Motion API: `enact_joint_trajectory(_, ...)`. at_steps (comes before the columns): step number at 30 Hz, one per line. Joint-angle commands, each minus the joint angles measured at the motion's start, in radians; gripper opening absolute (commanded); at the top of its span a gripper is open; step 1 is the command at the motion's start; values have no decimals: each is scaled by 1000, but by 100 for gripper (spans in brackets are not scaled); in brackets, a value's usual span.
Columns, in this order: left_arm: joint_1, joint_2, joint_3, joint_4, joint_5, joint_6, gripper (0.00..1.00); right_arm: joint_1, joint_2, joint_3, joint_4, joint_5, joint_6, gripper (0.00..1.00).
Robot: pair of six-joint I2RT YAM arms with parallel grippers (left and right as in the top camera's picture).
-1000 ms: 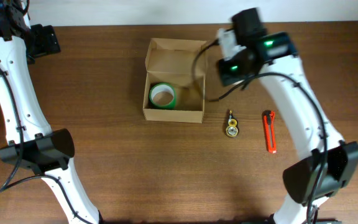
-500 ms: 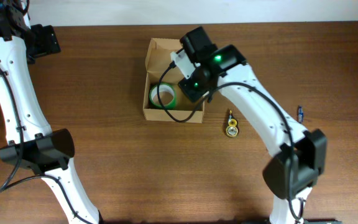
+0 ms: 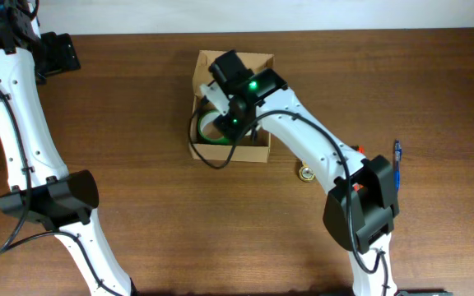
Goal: Pack container
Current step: 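Carry the white tape with the right gripper into the box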
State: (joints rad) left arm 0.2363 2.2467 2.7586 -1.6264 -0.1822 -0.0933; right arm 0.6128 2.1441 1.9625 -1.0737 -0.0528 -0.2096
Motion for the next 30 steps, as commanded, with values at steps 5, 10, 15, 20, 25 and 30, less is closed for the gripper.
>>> enact_joint_trajectory(5,2,-22,-7,2,11,16,100,51,-3,27,44,-27,-69,3)
enact_joint_trajectory(10,2,-22,-7,2,10,16,100,61,-3,27,100,-3,-48,4)
enact_joint_trajectory(15,2,-22,-8,2,10,16,100,59,-3,27,113,11,89,3)
enact_joint_trajectory(20,2,-22,-8,2,11,16,100,59,2,27,160,-19,141,4)
enact_joint_trajectory(25,2,-22,-7,2,11,16,100,49,7,27,246,-18,159,4)
enact_joint_trajectory(30,2,-22,-8,2,10,16,100,29,40,27,261,-19,159,4)
